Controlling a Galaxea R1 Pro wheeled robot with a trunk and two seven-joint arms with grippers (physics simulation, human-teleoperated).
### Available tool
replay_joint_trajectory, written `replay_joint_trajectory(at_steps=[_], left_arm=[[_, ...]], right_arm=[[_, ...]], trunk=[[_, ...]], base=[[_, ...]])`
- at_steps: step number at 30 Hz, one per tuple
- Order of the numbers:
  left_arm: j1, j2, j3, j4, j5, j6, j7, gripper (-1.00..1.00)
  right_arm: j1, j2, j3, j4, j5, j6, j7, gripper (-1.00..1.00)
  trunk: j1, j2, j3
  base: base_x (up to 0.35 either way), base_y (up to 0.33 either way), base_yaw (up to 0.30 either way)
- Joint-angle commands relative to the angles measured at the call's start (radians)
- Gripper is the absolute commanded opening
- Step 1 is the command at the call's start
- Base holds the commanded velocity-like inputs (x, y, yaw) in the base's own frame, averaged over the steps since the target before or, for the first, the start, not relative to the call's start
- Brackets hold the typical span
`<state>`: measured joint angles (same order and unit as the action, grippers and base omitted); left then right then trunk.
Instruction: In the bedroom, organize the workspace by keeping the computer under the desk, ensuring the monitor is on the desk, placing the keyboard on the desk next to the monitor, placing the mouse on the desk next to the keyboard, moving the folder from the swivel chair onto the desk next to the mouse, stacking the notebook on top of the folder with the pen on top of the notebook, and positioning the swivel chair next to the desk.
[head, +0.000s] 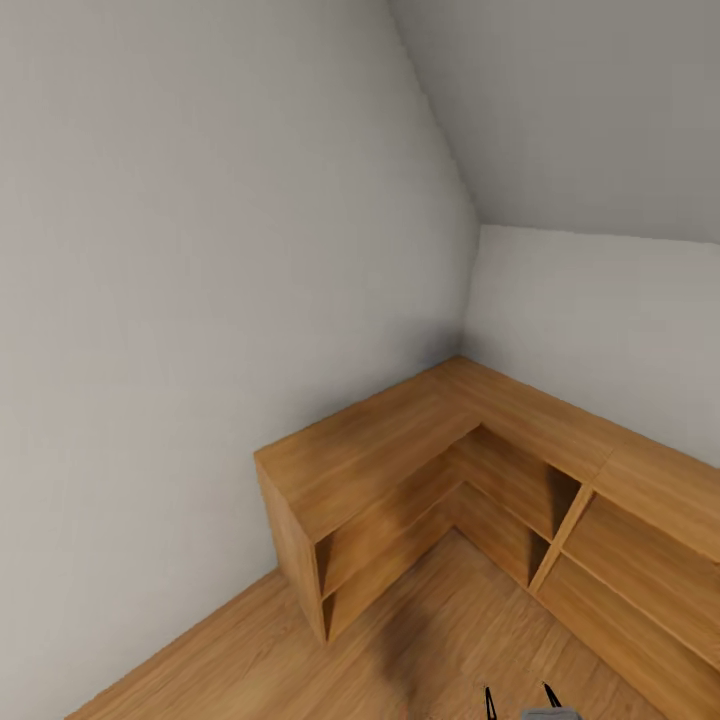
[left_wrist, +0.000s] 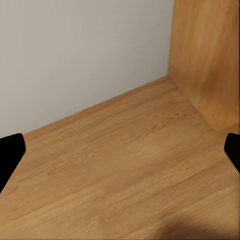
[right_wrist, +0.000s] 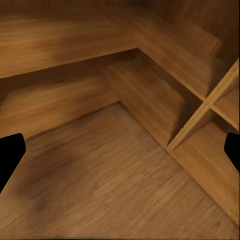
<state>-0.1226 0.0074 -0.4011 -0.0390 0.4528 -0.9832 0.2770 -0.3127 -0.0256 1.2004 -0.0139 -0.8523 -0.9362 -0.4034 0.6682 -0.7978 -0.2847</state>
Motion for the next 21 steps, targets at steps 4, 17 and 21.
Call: replay_joint_trajectory(at_steps=[4, 17, 21], left_arm=[[0.000, 0.000, -0.010, -0.001, 0.004, -0.002, 0.007, 1.00], [0.000, 0.001, -0.010, -0.001, 0.004, -0.001, 0.012, 1.00], [0.000, 0.002, -0.010, -0.001, 0.004, -0.002, 0.013, 1.00]], right_arm=[[-0.001, -0.001, 0.008, -0.001, -0.001, 0.000, -0.009, 1.00], [0.000, 0.001, -0.043, -0.009, -0.081, -0.002, -0.010, 1.00], [-0.001, 0.002, -0.067, -0.010, -0.107, 0.002, -0.007, 1.00]], trunk=[[0.000, -0.001, 0.000], [0.000, -0.001, 0.001], [0.000, -0.001, 0.001]], base=[[0.126, 0.000, -0.300], [0.302, 0.000, -0.300], [0.315, 0.000, -0.300]])
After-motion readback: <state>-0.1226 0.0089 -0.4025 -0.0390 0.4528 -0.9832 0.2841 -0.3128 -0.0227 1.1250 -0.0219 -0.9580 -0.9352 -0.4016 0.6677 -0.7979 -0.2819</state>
